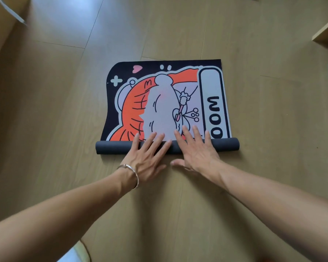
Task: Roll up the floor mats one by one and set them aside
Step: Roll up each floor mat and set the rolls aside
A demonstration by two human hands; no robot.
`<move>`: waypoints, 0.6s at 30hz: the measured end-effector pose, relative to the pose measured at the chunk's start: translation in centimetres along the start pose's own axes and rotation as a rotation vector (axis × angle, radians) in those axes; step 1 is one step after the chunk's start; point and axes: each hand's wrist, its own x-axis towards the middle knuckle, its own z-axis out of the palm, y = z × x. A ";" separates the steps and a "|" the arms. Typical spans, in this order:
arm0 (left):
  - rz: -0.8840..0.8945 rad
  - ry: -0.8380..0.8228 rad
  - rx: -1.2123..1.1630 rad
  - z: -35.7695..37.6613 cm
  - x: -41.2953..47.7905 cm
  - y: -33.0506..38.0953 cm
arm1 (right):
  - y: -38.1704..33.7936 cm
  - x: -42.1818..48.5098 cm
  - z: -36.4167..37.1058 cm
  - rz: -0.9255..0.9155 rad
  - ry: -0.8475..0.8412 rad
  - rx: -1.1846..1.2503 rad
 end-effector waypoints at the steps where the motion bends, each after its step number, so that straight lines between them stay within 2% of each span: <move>1: 0.018 0.011 0.016 0.4 -0.3 -0.1 | 0.1 0.4 -0.3 0.001 -0.004 0.010; 5: 0.027 -0.002 0.011 0.4 0.0 -0.1 | 0.6 1.0 -0.9 -0.011 -0.007 0.007; 12: 0.033 -0.059 0.009 -1.2 3.0 -2.1 | 0.2 -0.9 -0.4 -0.056 0.143 -0.038; 14: 0.008 -0.106 0.005 -1.9 3.8 -2.5 | -0.1 -1.4 0.0 -0.039 0.142 -0.022; 18: -0.064 -0.092 0.002 -2.7 4.4 -2.5 | -0.1 0.0 -0.5 -0.001 0.101 -0.009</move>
